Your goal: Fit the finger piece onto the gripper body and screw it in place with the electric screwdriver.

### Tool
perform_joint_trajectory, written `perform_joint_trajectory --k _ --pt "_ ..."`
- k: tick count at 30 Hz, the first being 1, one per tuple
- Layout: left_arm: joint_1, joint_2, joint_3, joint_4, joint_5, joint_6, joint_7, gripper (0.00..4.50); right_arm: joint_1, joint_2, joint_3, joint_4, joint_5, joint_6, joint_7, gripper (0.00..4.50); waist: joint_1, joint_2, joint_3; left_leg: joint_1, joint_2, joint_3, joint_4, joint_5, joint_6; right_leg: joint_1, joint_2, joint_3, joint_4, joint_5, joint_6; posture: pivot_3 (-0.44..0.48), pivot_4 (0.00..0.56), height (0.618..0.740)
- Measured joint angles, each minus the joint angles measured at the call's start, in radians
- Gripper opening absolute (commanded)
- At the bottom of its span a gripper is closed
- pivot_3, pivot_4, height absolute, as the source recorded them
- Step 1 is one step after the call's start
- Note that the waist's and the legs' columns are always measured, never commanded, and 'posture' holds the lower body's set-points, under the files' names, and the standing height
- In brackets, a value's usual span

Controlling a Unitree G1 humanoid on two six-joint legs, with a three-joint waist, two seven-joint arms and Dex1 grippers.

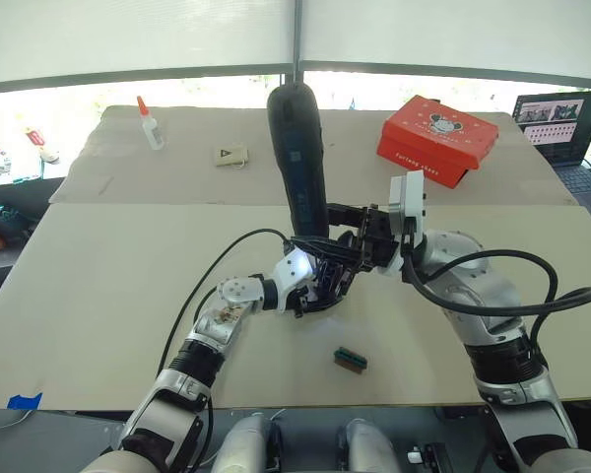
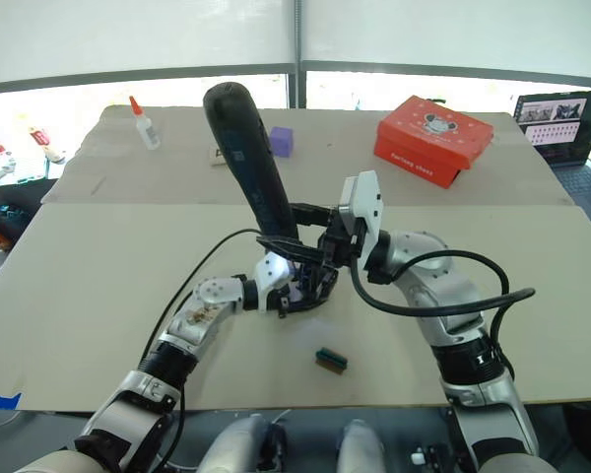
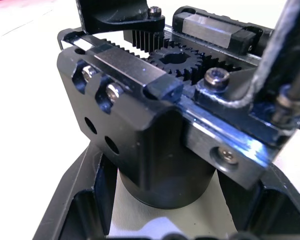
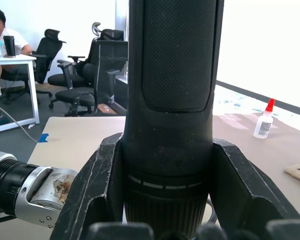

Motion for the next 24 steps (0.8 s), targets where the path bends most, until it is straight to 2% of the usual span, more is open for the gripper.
perform_joint_trajectory --k 14,24 --pt "0.000 -0.001 0.000 0.001 0.000 0.001 0.001 2.33 0.032 0.000 -0.048 -0.005 0.012 -0.001 0.004 1.94 0.000 0.000 0.000 0.001 0.000 0.000 -0.001 0.000 0.000 -0.001 -0.002 0.000 0.000 0.000 0.000 0.000 0.150 0.740" --pt "-0.005 0.002 0.000 0.000 0.000 -0.002 -0.010 2.33 0.084 0.000 -0.094 -0.081 0.021 0.005 -0.003 1.94 0.000 0.000 0.000 -0.003 0.000 0.000 -0.001 0.000 0.000 -0.001 -0.002 0.000 0.000 0.000 0.000 0.000 0.150 0.740"
